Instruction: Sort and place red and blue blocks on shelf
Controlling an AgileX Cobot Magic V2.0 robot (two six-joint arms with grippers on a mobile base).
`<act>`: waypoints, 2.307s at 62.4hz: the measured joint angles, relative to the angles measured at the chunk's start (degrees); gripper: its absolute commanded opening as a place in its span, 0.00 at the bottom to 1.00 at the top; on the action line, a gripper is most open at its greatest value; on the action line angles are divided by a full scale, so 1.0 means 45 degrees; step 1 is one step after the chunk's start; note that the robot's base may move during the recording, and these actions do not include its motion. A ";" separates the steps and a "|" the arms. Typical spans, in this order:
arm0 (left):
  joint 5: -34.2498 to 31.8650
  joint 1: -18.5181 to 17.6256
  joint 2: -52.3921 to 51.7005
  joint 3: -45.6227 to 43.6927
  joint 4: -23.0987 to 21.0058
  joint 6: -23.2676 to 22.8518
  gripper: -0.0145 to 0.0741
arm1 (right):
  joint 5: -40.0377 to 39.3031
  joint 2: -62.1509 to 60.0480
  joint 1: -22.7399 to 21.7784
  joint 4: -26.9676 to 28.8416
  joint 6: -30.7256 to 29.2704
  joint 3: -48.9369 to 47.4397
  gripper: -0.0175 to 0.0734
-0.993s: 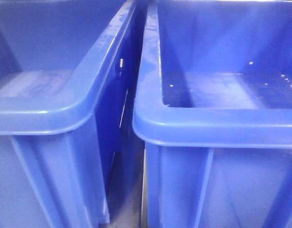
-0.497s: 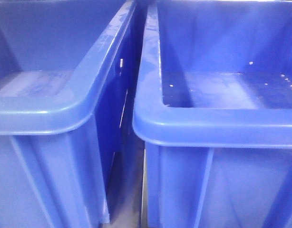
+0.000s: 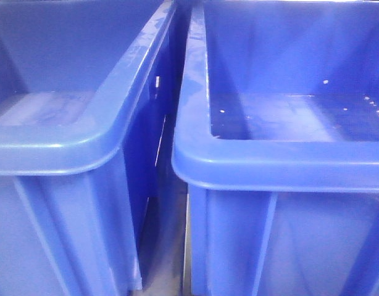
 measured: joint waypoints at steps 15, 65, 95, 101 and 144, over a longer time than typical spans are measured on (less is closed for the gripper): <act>0.0000 0.0000 0.0000 0.0000 0.0000 0.0000 0.26 | -0.0788 -0.1764 -0.0471 -0.0306 0.0000 0.1875 0.70; 0.0030 0.0000 0.0000 0.0000 0.0000 0.0000 0.26 | -0.3544 -0.3714 -0.1167 -0.0099 -0.0096 0.4748 0.70; 0.0058 0.0000 0.0000 0.0000 0.0000 0.0000 0.26 | -0.3953 -0.3815 -0.0822 -0.0261 -0.0189 0.5075 0.70; 0.0058 0.0000 0.0000 0.0000 0.0000 0.0000 0.26 | -0.3953 -0.3815 -0.0700 -0.0287 -0.0189 0.5075 0.70; 0.0058 0.0000 0.0000 0.0000 0.0000 0.0020 0.26 | -0.4071 -0.3815 -0.0654 0.0614 0.0365 0.5075 0.70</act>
